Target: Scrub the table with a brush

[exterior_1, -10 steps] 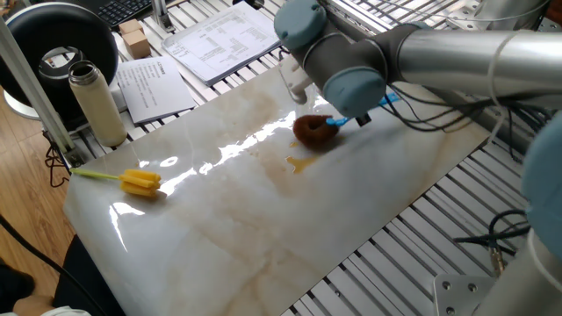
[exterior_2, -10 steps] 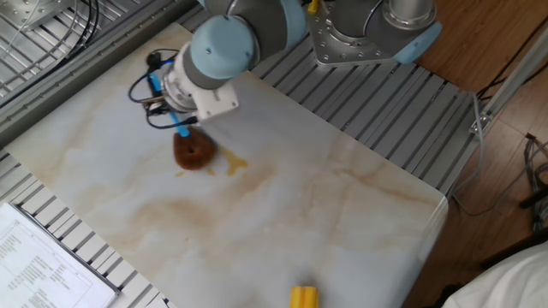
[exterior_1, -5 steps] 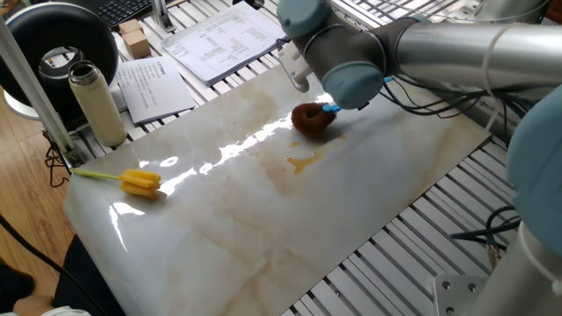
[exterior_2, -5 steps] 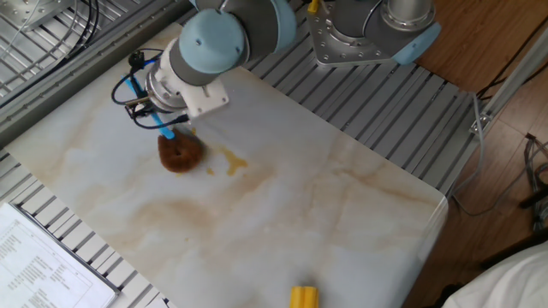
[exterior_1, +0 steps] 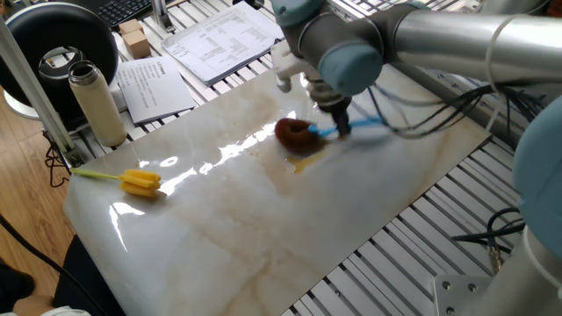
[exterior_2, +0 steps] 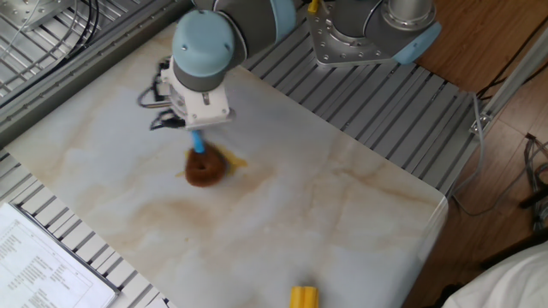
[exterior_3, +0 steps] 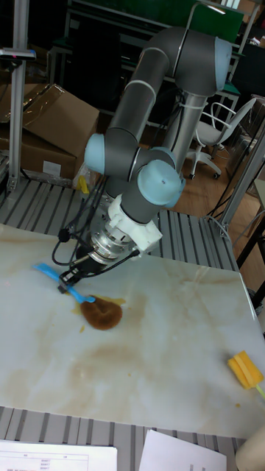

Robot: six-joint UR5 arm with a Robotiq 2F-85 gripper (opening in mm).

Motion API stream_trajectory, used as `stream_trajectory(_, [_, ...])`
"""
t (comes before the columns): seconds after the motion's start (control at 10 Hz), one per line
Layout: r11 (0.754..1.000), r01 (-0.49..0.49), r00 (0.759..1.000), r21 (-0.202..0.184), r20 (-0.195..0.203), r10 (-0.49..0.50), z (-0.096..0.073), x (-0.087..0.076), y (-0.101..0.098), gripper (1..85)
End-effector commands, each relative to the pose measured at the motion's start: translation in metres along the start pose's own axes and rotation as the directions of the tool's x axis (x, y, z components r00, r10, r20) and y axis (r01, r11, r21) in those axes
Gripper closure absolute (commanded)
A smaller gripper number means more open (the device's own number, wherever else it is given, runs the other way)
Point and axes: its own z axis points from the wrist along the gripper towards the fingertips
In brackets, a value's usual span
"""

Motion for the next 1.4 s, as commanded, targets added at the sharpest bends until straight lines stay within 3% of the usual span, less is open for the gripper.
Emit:
stream_trajectory(0.0, [0.932,-0.279,0.958,-0.232,-0.006,0.285,-0.017,-0.014,0.070,84.3])
stream_trajectory(0.1, [0.940,-0.276,0.960,-0.199,-0.022,0.278,-0.019,-0.006,0.063,82.3])
stream_trajectory(0.2, [0.960,-0.197,0.978,-0.200,0.025,0.206,-0.024,-0.008,0.056,31.3])
stream_trajectory(0.3, [0.969,-0.160,0.984,-0.190,0.043,0.170,-0.035,-0.003,0.050,12.0])
stream_trajectory(0.4, [0.973,-0.156,0.986,-0.172,0.029,0.163,-0.048,0.004,0.047,9.3])
stream_trajectory(0.5, [0.981,-0.137,0.990,-0.134,0.018,0.141,-0.062,0.010,0.036,9.3])
stream_trajectory(0.6, [0.982,-0.137,0.990,-0.126,0.009,0.140,-0.074,0.018,0.031,14.3])
stream_trajectory(0.7, [0.985,-0.123,0.991,-0.122,0.029,0.128,-0.078,0.030,0.017,23.3])
stream_trajectory(0.8, [0.967,-0.182,0.977,-0.177,0.074,0.198,-0.079,0.022,0.022,53.3])
stream_trajectory(0.9, [0.919,-0.296,0.937,-0.259,0.106,0.332,-0.085,0.002,0.036,84.0])
stream_trajectory(1.1, [0.868,-0.426,0.880,-0.256,0.106,0.463,-0.085,-0.005,0.028,84.3])
stream_trajectory(1.3, [0.854,-0.460,0.866,-0.243,0.091,0.492,-0.085,0.002,0.023,84.3])
